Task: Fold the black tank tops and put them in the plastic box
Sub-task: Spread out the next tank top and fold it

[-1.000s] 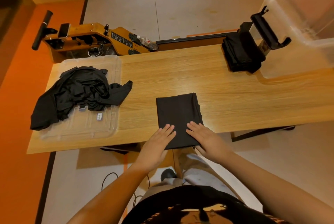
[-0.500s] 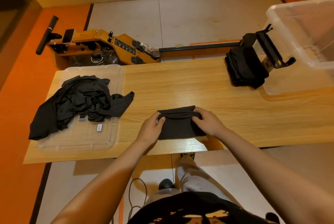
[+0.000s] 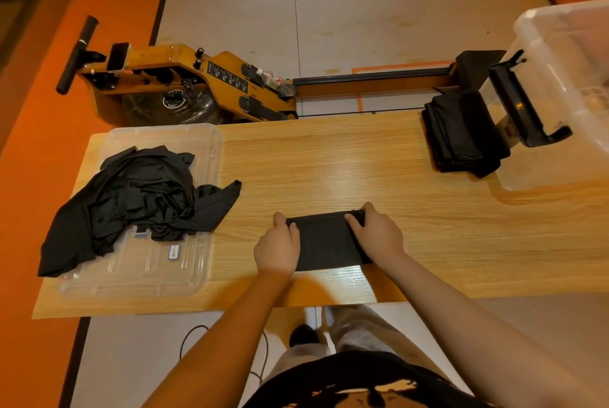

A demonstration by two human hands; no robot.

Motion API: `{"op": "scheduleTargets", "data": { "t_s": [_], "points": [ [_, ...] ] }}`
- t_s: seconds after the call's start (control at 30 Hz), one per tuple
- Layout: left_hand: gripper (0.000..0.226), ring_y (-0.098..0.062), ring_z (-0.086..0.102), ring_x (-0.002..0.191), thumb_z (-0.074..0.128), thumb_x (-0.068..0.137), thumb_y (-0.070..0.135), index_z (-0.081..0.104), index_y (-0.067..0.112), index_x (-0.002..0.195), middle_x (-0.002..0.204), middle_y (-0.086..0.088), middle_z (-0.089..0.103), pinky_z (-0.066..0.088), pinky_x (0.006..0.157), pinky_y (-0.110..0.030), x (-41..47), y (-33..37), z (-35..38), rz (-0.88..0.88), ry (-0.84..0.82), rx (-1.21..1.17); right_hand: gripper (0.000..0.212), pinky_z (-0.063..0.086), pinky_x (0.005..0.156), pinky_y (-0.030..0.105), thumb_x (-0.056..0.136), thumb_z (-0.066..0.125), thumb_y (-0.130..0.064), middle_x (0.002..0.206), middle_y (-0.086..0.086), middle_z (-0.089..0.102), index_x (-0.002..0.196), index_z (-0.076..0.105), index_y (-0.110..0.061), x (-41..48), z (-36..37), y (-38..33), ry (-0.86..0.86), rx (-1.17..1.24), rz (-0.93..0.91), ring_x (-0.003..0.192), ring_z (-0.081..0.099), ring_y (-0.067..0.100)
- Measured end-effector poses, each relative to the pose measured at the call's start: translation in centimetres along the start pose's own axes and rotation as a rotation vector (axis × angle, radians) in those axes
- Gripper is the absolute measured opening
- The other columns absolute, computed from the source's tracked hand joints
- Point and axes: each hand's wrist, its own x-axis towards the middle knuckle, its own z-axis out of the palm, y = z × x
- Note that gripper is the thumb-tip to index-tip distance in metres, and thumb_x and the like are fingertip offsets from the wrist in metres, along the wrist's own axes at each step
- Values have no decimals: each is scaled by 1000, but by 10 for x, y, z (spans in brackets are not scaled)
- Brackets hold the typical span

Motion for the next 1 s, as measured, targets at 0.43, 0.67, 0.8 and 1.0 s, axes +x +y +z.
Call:
{"op": "scheduleTargets", "data": {
  "t_s": [0.43, 0.67, 0.8, 1.0],
  "points": [
    [47, -27, 60, 104, 37, 95, 37, 57, 4, 123, 115, -10, 64, 46, 86, -37, -23, -10, 7, 279, 394, -99, 22, 42, 69, 30, 95, 52, -25, 101, 4, 59, 110, 58, -10, -28, -7, -9, 296, 55, -368, 93, 55, 22],
    [58, -21, 28, 143, 32, 97, 35, 36, 6, 147, 153, -9, 35, 14, 116, -39, -21, -10, 32, 547, 131, 199, 52, 20, 113, 38, 98, 32, -35, 148, 4, 44, 143, 44, -13, -27, 39, 2, 104, -298, -655, 140, 35, 23],
    [62, -12, 8, 147, 21, 99, 43, 20, 11, 152, 159, -2, 19, 2, 117, -37, -15, -17, 33, 499, 28, 244, 55, 16, 115, 41, 102, 17, -46, 154, 3, 33, 149, 33, -22, -22, 39, 8, 23, -327, -579, 144, 26, 23],
    [63, -10, -2, 148, 12, 100, 47, 8, 16, 154, 161, 3, 5, -3, 119, -36, -17, -17, 30, 498, -20, 228, 58, 12, 115, 40, 102, 9, -49, 153, 2, 35, 148, 34, -25, -26, 39, 6, -12, -332, -502, 143, 28, 23]
  ]
}}
